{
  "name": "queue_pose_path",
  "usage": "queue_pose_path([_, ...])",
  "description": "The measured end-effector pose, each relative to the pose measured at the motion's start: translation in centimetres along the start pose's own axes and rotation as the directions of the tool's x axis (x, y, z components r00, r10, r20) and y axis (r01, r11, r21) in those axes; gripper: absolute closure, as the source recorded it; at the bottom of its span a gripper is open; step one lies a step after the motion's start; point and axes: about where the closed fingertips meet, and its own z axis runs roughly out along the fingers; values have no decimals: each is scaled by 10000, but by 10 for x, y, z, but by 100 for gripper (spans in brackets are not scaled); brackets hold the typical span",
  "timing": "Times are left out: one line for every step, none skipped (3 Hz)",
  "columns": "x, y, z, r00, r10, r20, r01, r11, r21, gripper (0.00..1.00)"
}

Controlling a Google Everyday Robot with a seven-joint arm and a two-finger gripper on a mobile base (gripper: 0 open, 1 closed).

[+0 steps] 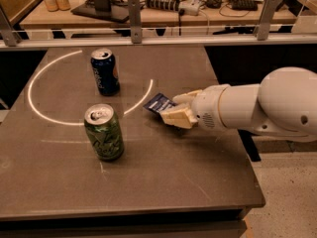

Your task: Pick rxbar blueberry

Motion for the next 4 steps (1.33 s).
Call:
queue_pose_path([-41,9,-23,9895,-566,1331,588,9982,-124,100])
queue_pose_path([-69,20,-41,9600,-1449,2397,1472,9891,85,100])
queue_pose_path([-77,31,-44,9369,-2429,2515,2428,9695,318,100])
queue_pose_path([-76,31,-44,9370,-2441,2499,2440,9692,320,100])
